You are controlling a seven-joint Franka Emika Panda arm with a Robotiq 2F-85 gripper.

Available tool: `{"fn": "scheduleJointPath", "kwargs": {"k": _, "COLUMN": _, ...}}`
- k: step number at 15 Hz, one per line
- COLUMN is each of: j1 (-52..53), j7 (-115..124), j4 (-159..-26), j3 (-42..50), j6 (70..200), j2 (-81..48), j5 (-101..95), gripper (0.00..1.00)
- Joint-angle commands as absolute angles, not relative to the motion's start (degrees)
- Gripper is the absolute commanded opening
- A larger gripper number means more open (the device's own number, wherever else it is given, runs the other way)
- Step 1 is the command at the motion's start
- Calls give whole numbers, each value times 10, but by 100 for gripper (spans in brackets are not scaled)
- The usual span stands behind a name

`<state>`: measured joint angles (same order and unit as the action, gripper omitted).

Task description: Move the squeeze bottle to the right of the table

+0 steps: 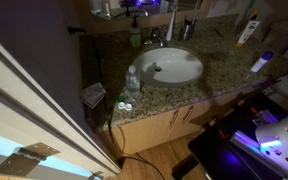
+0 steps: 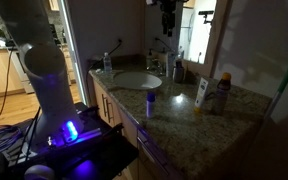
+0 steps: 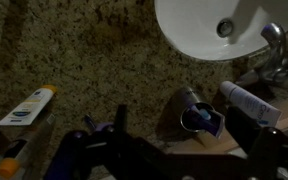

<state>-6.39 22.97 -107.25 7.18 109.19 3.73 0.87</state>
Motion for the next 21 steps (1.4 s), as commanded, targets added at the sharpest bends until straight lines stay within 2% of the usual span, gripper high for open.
{"fn": "scheduleJointPath", "kwargs": {"k": 1, "j1": -67, "j7": 230, "j4": -1067, "j3": 68, "j6": 1090, "j2": 33, "j5": 10, "gripper": 100}}
{"fn": "scheduleJointPath", "kwargs": {"k": 9, "j1": -32, "j7": 354, "j4": -1014, "j3": 39, "j6": 1205, "j2": -93, "j5": 56, "gripper": 100}}
{"fn": "scheduleJointPath", "kwargs": {"k": 10, "j1": -31, "j7": 341, "j4": -1053, "j3": 43, "j6": 1192, "j2": -55, "j5": 35, "gripper": 100}}
{"fn": "scheduleJointPath", "kwargs": {"k": 15, "j1": -26, "j7": 355, "j4": -1020, "j3": 44, "j6": 1204, "j2": -90, "j5": 45, "gripper": 100}}
{"fn": "scheduleJointPath", "kwargs": {"k": 21, "j1": -10, "j7": 375, "j4": -995, "j3": 38, "j6": 1323, "j2": -147, "j5": 62, "gripper": 100}}
